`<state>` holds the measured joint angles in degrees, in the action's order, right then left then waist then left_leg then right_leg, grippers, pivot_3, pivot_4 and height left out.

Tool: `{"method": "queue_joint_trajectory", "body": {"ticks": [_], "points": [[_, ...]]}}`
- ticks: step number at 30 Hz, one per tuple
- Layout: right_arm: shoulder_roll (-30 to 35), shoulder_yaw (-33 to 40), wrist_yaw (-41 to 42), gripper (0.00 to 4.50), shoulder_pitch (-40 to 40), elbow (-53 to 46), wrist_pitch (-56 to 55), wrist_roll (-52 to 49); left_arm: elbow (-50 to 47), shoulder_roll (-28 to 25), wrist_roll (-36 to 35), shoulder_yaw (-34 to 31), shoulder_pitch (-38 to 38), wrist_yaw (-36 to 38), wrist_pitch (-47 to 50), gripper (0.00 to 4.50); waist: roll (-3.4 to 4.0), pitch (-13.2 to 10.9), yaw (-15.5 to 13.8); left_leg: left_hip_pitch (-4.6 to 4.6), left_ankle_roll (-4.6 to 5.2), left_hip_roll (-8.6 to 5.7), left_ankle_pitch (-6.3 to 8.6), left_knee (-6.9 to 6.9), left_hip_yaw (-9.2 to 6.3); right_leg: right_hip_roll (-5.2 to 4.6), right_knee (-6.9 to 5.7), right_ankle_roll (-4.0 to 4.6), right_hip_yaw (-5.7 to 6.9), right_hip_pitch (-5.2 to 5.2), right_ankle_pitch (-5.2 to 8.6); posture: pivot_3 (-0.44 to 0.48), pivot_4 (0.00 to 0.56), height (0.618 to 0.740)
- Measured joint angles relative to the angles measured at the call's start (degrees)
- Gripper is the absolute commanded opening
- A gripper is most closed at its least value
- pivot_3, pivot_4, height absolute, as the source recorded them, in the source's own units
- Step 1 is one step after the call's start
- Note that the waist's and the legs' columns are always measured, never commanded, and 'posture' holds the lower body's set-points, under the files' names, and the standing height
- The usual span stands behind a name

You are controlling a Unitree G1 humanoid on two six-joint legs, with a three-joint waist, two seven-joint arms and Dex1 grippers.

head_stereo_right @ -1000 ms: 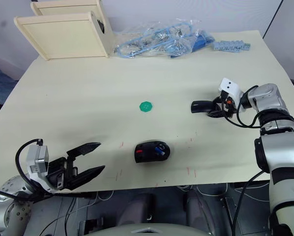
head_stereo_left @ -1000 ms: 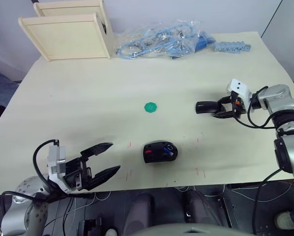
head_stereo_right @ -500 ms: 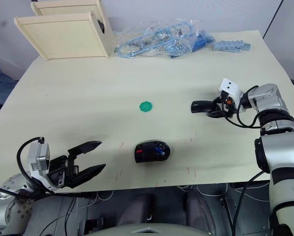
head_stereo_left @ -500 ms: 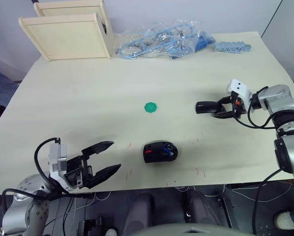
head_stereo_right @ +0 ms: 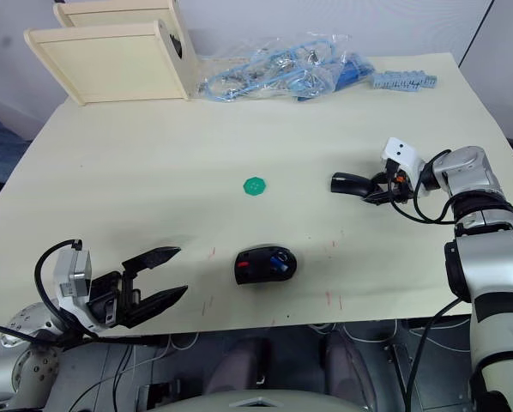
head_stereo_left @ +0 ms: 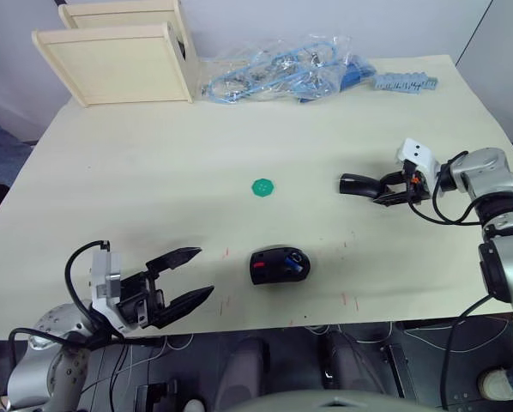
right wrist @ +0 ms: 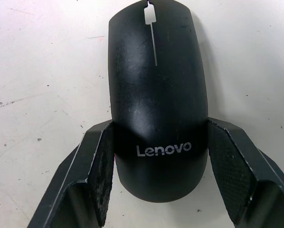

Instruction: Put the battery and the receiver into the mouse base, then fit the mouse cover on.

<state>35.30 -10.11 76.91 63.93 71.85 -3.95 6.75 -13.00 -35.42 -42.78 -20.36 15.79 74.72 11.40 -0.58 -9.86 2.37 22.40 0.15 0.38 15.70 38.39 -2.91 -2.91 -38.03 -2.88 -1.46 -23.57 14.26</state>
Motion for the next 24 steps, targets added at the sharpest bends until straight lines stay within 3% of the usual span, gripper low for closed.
{"method": "queue_joint_trajectory", "body": {"ticks": [10,14,17,21,24], "points": [[0.27,0.00,0.25,2.49,-0.72,-1.96,-0.18,0.03,-0.79,-0.30,-0.01,0.20,-0.34,-0.10,0.30,4.50,0.01,-0.01,-0.01,0.00,0.00,0.00,0.00,0.00,0.00,0.00,0.00,0.00,0.00,0.00,0.00,0.000,0.150,0.740],[1.97,0.08,2.18,2.49,-3.25,-9.34,0.48,-0.91,-0.99,-1.07,-0.03,0.29,-1.43,-0.17,0.89,4.50,0.02,-0.01,-0.14,0.02,0.00,0.00,0.00,0.00,-0.06,0.00,0.01,0.00,0.04,0.00,0.00,0.000,0.150,0.740],[3.35,1.08,5.06,2.49,-7.49,-19.14,4.28,-3.37,-1.01,-1.54,-0.04,0.38,-1.77,-0.08,1.32,4.50,0.02,-0.01,-0.17,0.04,0.00,0.00,0.00,-0.02,-0.14,-0.02,0.02,0.00,0.04,-0.01,0.00,0.000,0.150,0.740],[7.18,2.13,6.35,2.49,-18.81,-46.92,18.74,-8.43,-0.79,-3.13,-0.12,0.82,-3.05,0.07,2.89,4.50,0.13,-0.08,-0.42,0.11,0.00,0.00,0.00,-0.03,-0.51,-0.04,0.00,0.00,0.15,-0.06,0.00,0.000,0.150,0.740],[9.30,2.15,3.92,2.49,-23.02,-66.47,33.36,-11.08,-0.80,-4.23,-0.18,0.91,-5.07,0.21,3.95,4.50,0.30,-0.18,-0.39,0.10,0.00,-0.01,0.00,-0.01,-0.55,-0.02,-0.04,0.00,0.16,-0.06,0.00,0.000,0.150,0.740]]}}
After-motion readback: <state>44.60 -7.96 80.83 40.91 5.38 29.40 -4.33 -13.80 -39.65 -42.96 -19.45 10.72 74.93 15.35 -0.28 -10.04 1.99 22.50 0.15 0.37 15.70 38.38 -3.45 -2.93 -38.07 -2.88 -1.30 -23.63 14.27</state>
